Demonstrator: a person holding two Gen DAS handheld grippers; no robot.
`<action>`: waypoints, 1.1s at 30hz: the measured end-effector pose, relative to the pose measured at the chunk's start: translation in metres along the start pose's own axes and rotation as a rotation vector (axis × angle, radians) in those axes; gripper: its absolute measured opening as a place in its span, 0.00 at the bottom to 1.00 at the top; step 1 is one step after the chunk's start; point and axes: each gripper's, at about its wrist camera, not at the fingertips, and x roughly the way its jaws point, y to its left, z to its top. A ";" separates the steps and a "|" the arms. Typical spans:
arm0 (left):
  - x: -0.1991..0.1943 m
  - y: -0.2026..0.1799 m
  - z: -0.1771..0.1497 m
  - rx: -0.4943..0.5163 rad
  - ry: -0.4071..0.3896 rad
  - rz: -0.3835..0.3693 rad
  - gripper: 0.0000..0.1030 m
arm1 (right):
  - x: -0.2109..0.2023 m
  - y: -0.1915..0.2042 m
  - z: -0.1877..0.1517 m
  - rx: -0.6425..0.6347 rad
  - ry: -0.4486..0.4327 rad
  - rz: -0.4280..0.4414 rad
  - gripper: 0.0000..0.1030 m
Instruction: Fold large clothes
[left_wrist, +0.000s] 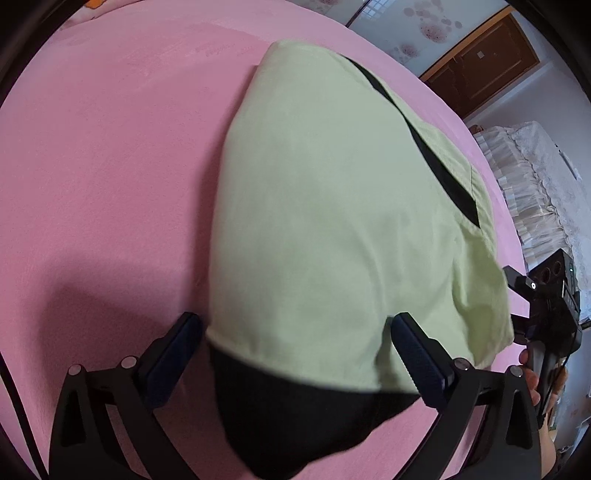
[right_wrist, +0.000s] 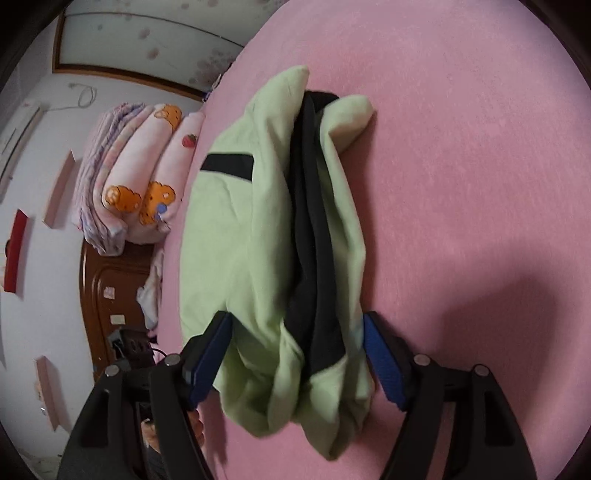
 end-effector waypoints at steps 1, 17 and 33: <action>0.002 -0.002 0.006 0.001 -0.013 -0.010 0.98 | 0.002 -0.001 0.006 0.004 -0.006 0.008 0.75; 0.025 -0.047 0.073 0.080 -0.202 0.114 0.61 | 0.057 0.064 0.055 -0.401 -0.154 -0.213 0.14; 0.016 -0.056 0.066 0.141 -0.181 0.206 0.79 | 0.053 0.059 0.056 -0.411 -0.177 -0.330 0.51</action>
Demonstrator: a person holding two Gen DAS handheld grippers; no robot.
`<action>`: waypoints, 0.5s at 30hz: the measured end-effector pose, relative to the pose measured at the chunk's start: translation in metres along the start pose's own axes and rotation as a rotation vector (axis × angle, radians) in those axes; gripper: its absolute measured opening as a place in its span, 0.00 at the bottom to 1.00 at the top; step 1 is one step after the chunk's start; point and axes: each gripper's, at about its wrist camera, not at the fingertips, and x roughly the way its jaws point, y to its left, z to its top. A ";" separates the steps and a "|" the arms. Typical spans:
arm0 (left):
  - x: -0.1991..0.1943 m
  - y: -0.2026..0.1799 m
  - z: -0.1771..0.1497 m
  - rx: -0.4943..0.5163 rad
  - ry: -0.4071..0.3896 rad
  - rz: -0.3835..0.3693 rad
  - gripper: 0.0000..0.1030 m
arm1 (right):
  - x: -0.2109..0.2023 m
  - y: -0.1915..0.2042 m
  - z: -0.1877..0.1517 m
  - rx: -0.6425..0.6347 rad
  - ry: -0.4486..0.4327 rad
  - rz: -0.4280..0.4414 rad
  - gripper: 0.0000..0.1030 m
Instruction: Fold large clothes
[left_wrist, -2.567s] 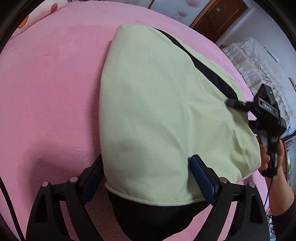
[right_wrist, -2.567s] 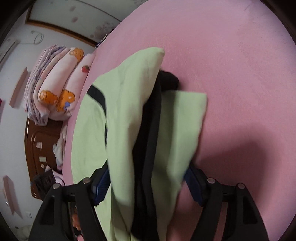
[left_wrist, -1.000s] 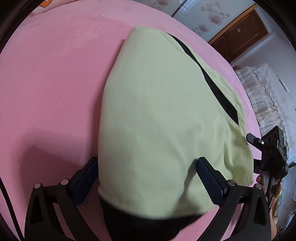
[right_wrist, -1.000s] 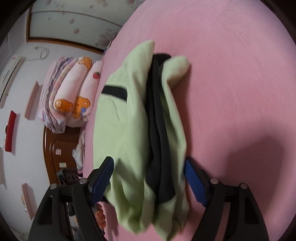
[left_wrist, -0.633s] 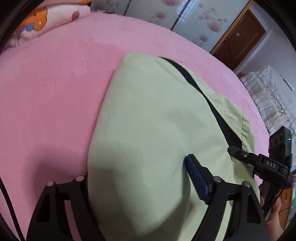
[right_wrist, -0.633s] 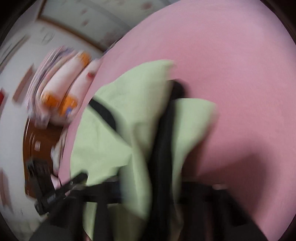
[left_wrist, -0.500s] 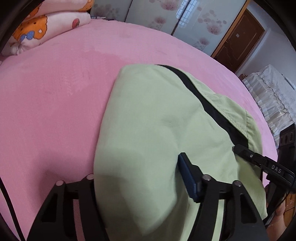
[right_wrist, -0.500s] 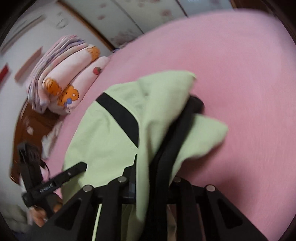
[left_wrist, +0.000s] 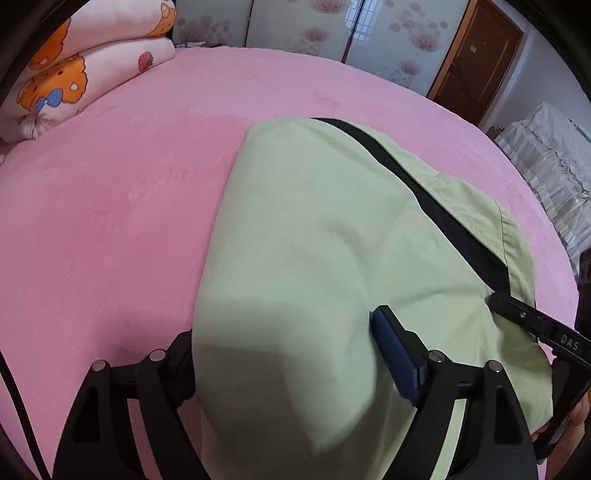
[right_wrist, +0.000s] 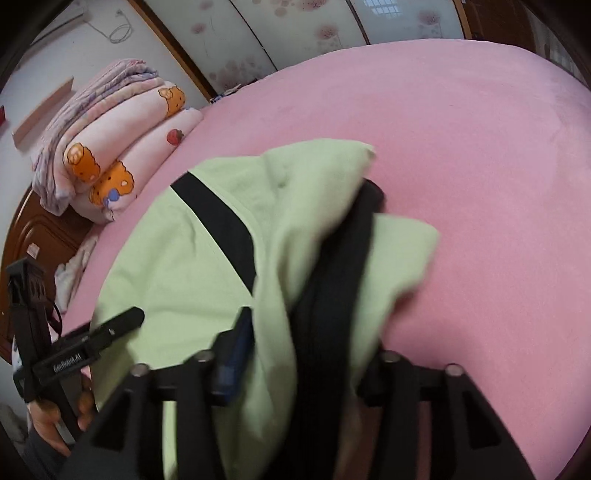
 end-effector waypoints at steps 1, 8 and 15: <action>-0.004 -0.001 -0.003 -0.016 0.006 -0.011 0.79 | -0.009 0.002 -0.003 -0.007 -0.006 -0.009 0.51; -0.034 -0.018 -0.040 0.074 0.013 0.055 0.82 | -0.055 0.037 -0.050 -0.146 0.027 -0.058 0.70; -0.072 0.003 -0.099 -0.051 0.065 0.061 0.87 | -0.075 0.034 -0.101 -0.205 0.088 -0.198 0.70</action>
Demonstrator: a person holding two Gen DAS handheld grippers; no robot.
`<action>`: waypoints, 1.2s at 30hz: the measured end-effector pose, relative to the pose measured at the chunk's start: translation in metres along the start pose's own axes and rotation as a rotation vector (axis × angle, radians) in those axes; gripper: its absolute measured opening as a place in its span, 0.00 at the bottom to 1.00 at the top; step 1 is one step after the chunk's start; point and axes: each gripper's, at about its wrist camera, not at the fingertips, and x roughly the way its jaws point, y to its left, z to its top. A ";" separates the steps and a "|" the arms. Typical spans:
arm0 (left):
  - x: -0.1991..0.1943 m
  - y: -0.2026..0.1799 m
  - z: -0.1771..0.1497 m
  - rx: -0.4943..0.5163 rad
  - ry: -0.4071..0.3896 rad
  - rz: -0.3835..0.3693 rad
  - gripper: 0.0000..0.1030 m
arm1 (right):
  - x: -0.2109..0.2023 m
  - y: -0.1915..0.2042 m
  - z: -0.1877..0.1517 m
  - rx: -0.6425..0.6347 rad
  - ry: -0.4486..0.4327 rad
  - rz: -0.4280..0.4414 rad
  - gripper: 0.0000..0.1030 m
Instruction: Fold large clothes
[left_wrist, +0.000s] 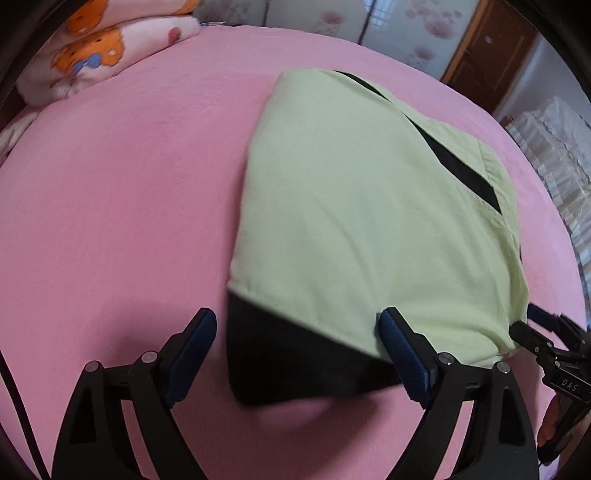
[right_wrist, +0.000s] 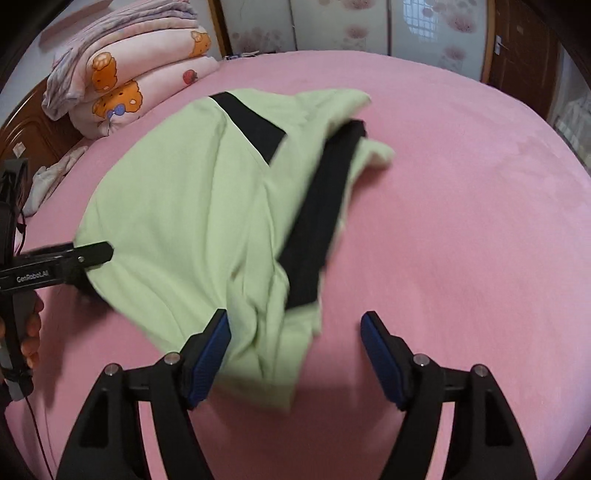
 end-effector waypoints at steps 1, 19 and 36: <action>-0.011 -0.002 -0.005 -0.009 -0.011 0.005 0.86 | -0.008 -0.002 -0.003 0.009 0.001 -0.003 0.70; -0.230 -0.085 -0.124 0.069 -0.170 -0.038 0.87 | -0.221 0.024 -0.106 -0.002 -0.077 -0.003 0.70; -0.366 -0.186 -0.289 0.272 -0.252 -0.005 0.90 | -0.378 0.016 -0.246 0.075 -0.225 -0.104 0.70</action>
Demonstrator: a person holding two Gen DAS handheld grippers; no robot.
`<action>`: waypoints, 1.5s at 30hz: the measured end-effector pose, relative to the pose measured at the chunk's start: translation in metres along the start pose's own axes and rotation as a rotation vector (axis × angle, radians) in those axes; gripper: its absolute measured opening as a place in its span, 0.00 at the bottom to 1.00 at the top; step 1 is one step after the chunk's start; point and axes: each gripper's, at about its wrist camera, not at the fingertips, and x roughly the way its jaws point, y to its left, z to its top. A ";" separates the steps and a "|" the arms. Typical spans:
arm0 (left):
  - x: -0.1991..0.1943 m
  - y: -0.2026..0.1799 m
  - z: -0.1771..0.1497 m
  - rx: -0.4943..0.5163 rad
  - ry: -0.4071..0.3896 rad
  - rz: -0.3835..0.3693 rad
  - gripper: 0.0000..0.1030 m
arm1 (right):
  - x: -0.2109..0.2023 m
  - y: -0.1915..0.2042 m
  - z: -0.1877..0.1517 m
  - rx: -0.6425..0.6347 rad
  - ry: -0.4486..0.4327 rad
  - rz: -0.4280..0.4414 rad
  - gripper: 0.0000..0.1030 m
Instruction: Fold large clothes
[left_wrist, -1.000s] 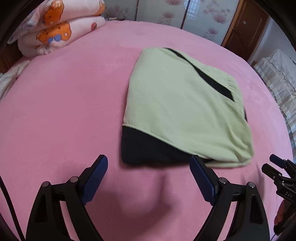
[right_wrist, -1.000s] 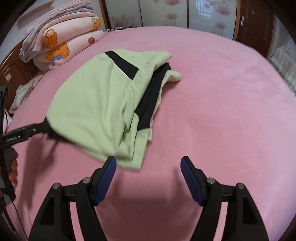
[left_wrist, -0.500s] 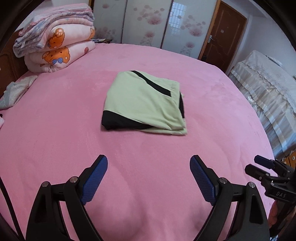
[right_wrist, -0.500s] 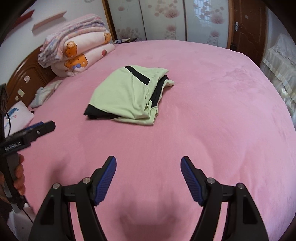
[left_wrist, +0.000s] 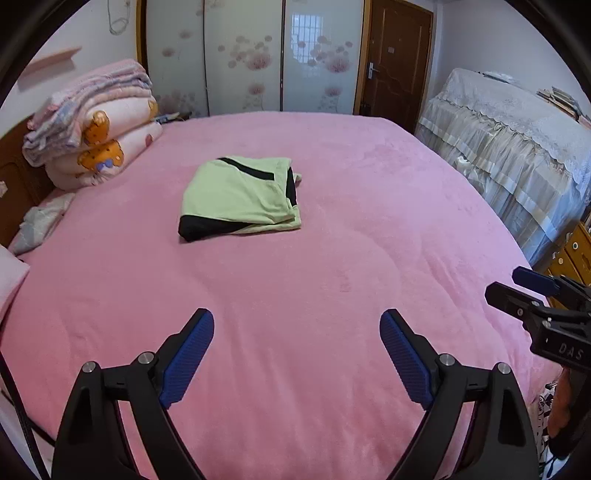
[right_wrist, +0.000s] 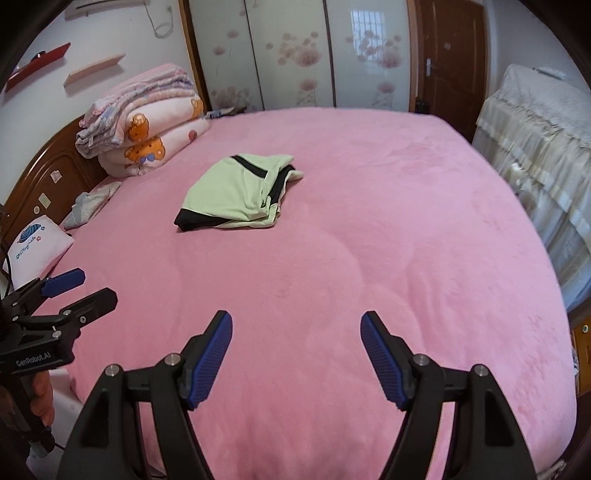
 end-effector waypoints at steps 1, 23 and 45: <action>-0.009 -0.005 -0.004 -0.007 -0.012 0.009 0.92 | -0.008 0.000 -0.005 0.004 -0.010 -0.007 0.70; -0.087 -0.040 -0.064 -0.126 -0.052 0.080 0.93 | -0.081 0.004 -0.067 0.078 -0.045 -0.051 0.70; -0.084 -0.047 -0.090 -0.138 0.012 0.099 0.93 | -0.079 0.008 -0.086 0.049 -0.030 -0.073 0.71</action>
